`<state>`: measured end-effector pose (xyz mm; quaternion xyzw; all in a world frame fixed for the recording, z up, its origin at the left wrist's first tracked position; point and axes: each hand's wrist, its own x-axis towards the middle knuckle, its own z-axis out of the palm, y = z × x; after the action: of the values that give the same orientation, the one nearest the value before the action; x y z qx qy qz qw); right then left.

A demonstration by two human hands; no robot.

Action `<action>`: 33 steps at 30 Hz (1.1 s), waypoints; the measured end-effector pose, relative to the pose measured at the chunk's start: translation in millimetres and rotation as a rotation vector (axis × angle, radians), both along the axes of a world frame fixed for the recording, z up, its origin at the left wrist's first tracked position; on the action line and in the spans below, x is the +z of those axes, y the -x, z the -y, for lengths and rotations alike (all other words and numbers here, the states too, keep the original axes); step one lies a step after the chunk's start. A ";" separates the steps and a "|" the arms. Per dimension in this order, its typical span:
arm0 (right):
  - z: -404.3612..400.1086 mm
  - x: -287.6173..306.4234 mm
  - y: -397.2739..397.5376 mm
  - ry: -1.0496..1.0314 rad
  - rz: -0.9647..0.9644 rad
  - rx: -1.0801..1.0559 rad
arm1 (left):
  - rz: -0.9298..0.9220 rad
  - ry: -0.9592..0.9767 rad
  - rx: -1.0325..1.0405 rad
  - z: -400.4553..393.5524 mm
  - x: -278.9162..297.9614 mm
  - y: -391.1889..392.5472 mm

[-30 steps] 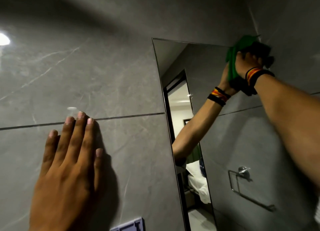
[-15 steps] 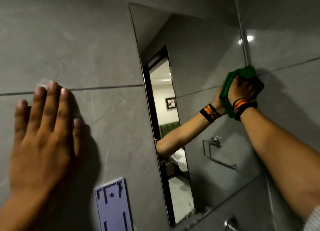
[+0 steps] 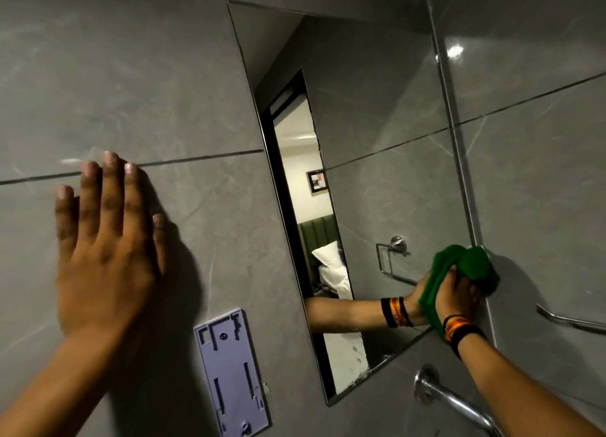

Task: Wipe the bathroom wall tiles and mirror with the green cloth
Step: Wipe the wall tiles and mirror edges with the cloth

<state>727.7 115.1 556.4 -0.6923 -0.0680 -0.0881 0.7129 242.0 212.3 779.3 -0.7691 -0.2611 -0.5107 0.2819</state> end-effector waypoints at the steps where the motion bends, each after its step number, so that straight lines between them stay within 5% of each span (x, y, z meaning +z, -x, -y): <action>1: 0.0 0.6 2.8 -0.005 0.008 -0.002 | 0.016 -0.013 0.000 2.4 -1.9 1.8; 9: -20.0 -12.0 106.3 -0.017 0.252 -0.020 | 0.110 -0.032 0.041 -16.7 -14.8 -15.3; 15: -41.1 -15.7 214.3 0.039 0.270 -0.099 | 0.089 -0.129 0.105 -24.4 -10.4 -5.5; 22: -45.3 13.2 245.6 0.057 0.167 -0.093 | 0.081 -0.128 0.113 -15.0 -10.5 -5.6; 27: -49.9 82.3 248.9 0.039 0.197 -0.090 | 0.090 -0.153 0.115 -12.5 -10.1 -5.7; 33: -51.0 240.4 236.4 -0.018 0.369 -0.108 | 0.100 -0.161 0.127 -9.8 -9.9 -7.0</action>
<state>491.3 166.1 796.8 -0.6606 -0.1596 -0.2524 0.6888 249.0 222.0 769.4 -0.6995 -0.2814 -0.5487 0.3611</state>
